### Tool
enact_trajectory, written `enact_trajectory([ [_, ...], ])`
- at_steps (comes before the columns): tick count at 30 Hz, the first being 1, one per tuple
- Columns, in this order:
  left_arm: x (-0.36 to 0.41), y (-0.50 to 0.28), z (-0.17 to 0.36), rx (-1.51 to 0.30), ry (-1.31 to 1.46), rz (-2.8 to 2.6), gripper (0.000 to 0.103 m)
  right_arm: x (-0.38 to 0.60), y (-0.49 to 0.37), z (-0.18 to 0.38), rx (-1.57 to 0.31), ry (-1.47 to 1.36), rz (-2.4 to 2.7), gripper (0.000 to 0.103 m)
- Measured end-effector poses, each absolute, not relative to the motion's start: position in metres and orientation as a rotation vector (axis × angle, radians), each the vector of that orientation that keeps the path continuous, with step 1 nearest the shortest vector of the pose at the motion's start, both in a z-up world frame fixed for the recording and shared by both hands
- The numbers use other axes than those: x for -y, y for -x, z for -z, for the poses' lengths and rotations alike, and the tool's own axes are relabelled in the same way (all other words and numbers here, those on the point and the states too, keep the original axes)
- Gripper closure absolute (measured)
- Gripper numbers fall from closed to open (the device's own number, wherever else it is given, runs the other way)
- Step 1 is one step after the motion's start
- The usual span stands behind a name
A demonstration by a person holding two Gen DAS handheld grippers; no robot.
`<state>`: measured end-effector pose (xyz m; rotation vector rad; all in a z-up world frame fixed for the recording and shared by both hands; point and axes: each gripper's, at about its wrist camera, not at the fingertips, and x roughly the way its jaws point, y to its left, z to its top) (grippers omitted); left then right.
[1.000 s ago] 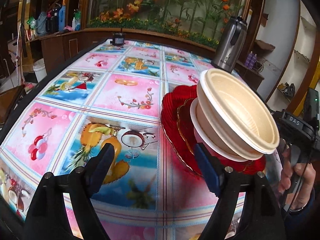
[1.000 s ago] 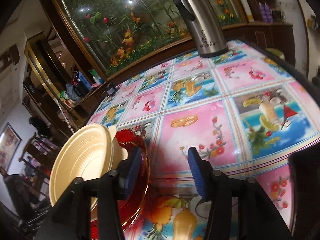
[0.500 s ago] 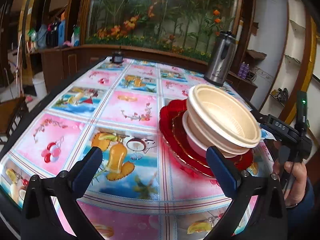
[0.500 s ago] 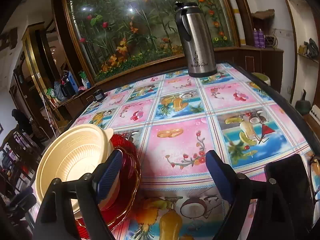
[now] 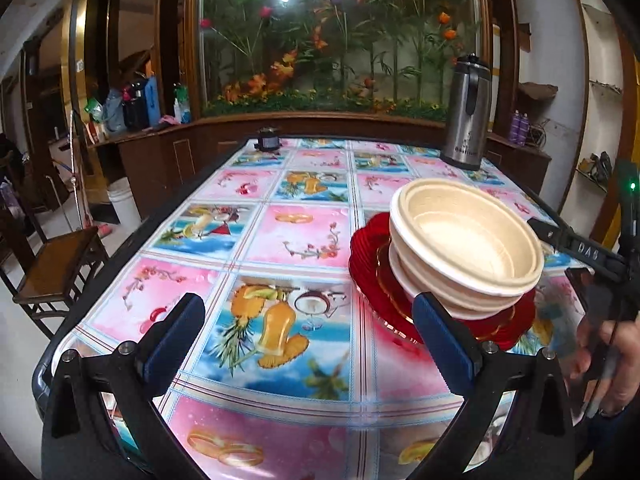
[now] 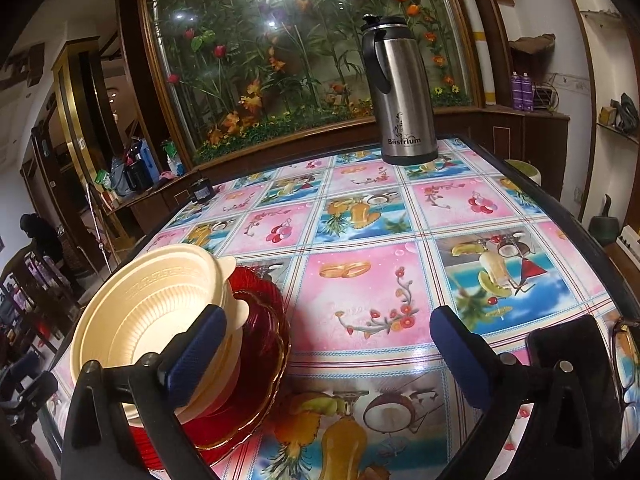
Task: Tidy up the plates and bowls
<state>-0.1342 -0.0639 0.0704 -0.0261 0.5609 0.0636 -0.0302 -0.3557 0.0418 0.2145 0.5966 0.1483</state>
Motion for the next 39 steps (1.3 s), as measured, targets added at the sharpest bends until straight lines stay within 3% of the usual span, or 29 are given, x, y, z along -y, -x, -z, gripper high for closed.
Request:
enact_trajectory([
  [8, 0.068, 0.147, -0.078, -0.472, -0.012, -0.182, 0.0, 0.355, 0.031, -0.043, -0.588, -0.212, -0.154, 0.0],
  [19, 0.082, 0.141, -0.073, -0.513, -0.117, -0.247, 0.0, 0.358, 0.033, -0.046, -0.562, -0.234, -0.168, 0.0],
  [39, 0.074, 0.146, -0.075, -0.534, -0.069, -0.217, 0.0, 0.36, 0.036, -0.044, -0.57, -0.236, -0.158, 0.0],
])
